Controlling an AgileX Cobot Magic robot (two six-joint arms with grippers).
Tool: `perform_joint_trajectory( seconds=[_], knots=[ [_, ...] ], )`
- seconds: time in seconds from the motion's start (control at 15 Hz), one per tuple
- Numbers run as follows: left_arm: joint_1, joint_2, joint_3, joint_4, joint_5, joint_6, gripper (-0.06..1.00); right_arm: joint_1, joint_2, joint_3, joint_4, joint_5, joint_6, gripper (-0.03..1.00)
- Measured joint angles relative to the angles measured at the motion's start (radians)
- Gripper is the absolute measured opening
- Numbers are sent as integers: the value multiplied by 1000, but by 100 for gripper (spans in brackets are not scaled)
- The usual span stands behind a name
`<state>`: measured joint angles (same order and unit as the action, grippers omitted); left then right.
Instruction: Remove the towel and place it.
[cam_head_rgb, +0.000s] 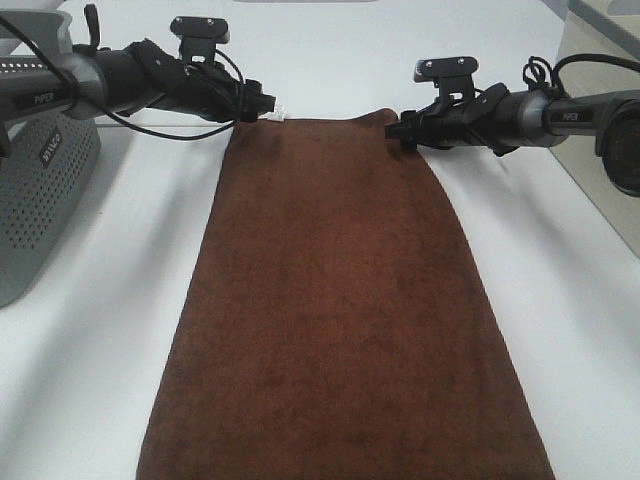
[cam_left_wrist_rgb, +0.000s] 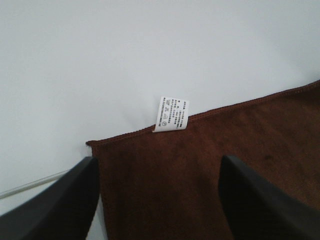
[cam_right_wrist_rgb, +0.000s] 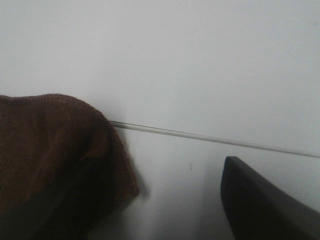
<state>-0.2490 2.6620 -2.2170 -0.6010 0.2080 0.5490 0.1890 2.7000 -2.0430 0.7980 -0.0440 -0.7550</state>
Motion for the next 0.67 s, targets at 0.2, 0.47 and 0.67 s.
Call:
perform_joint_trajectory(
  seconds=[0.2,0.47,0.67],
  knots=[
    [0,0,0,17,0,0,62,-3,2,0,0,-43,-40,67],
    [0,0,0,19,0,0,62,-40,2,0,0,-70,-70,66],
    [0,0,0,19,0,0,62,-60,2,-4,1,-86,-72,66]
  ],
)
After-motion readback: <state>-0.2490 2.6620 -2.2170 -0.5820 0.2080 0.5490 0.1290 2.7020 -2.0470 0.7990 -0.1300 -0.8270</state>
